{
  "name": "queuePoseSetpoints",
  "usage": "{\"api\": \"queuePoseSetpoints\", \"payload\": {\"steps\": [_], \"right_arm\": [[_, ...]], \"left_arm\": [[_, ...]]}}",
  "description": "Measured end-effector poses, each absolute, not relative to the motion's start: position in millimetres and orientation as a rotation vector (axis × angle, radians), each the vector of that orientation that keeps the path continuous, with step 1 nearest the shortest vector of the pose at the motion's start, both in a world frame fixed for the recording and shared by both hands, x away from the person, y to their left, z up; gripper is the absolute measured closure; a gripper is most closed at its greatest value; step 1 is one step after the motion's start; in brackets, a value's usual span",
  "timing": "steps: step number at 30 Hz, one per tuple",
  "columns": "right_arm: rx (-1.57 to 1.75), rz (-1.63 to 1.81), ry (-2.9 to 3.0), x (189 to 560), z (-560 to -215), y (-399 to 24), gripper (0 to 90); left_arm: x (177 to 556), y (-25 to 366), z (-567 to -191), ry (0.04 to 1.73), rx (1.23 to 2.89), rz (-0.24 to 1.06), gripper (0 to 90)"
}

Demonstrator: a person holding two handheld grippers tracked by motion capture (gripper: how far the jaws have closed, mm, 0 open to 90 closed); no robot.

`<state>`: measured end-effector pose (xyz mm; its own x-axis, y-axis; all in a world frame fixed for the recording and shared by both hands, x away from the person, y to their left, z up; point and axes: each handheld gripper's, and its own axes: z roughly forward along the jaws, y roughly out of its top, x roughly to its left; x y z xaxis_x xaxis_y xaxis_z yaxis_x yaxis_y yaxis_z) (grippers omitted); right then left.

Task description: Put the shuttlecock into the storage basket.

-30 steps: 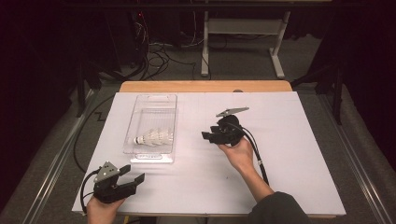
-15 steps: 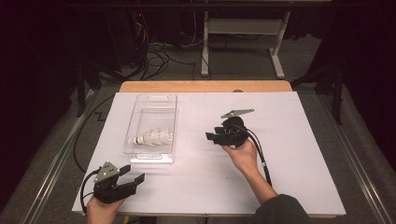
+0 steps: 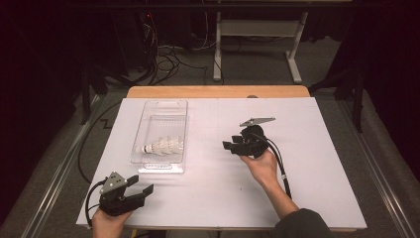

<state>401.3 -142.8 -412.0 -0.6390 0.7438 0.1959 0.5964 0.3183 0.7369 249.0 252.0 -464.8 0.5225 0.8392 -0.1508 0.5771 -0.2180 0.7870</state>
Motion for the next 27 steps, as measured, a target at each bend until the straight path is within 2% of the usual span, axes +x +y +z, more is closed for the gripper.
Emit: {"api": "queuePoseSetpoints", "payload": {"steps": [27], "right_arm": [[1.274,1.230,2.373,394,-418,-163,52.0]], "left_arm": [[249,252,-465,1.163,1.913,0.388,33.0]]}}
